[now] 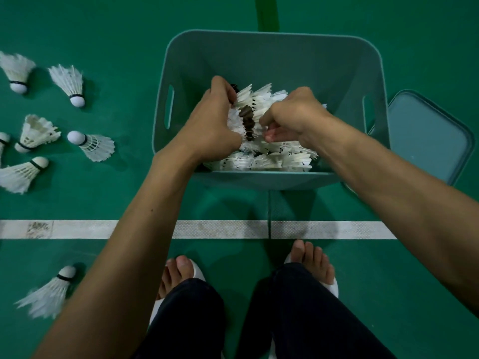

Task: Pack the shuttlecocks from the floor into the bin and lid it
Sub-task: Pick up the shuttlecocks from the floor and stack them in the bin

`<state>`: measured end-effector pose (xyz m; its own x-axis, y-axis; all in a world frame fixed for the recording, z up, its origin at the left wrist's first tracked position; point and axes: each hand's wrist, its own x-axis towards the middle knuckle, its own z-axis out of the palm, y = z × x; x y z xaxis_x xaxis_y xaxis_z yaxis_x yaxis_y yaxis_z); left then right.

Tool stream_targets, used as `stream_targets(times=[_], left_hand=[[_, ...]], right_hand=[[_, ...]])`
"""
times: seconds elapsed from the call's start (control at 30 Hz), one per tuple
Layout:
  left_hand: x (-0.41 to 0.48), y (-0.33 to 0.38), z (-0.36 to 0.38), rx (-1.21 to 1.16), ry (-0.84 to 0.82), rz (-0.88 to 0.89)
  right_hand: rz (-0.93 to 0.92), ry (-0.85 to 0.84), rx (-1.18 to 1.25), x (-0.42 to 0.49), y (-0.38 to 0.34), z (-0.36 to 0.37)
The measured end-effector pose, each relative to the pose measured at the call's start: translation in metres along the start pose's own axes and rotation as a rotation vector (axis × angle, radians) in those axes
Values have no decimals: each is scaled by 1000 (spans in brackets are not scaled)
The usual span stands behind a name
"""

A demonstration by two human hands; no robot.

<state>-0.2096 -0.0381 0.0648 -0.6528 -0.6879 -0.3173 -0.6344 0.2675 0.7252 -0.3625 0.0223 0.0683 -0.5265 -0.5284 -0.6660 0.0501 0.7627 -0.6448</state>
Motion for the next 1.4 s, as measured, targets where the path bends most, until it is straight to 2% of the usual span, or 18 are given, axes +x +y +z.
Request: stream_targets(times=[0.07, 0.1, 0.2, 0.23, 0.33, 0.43, 0.5, 0.57, 0.67, 0.77, 0.83, 0.97, 1.03, 1.1, 1.4], left_hand=[[0, 2, -1, 6, -7, 30], [-1, 3, -2, 2, -9, 50], [-3, 7, -2, -40, -1, 109], [-4, 9, -1, -58, -5, 123], [-4, 18, 4, -110, -27, 167], [-5, 30, 15, -233, -61, 213], [-3, 32, 22, -293, -75, 219], [-2, 28, 26, -245, -17, 197], [3, 12, 22, 61, 148, 160], [10, 0, 20, 286, 175, 95], [13, -3, 22, 342, 145, 51], [16, -4, 24, 397, 79, 32], [19, -4, 22, 416, 81, 37], [23, -4, 18, 432, 103, 53], [32, -7, 19, 443, 88, 76]], right_hand=[[0, -41, -51, -2, 1, -9], [-45, -4, -105, -3, 2, -13], [-371, 301, -303, -12, 10, -26], [-448, 309, -264, -19, 11, -30], [-497, 30, -143, -41, 8, -34], [-504, -1, -261, -37, 13, -31], [-475, 63, -282, -32, 18, -37], [-392, 141, -344, -30, 19, -52], [-232, 247, -495, -24, 23, -69], [-173, 249, -537, -19, 28, -58], [-159, 186, -438, -12, 30, -42], [-18, 30, 21, 4, 22, -19], [32, -3, 201, 8, 16, -14], [53, 5, 263, 13, 12, -14], [81, -57, -138, 21, 9, -18]])
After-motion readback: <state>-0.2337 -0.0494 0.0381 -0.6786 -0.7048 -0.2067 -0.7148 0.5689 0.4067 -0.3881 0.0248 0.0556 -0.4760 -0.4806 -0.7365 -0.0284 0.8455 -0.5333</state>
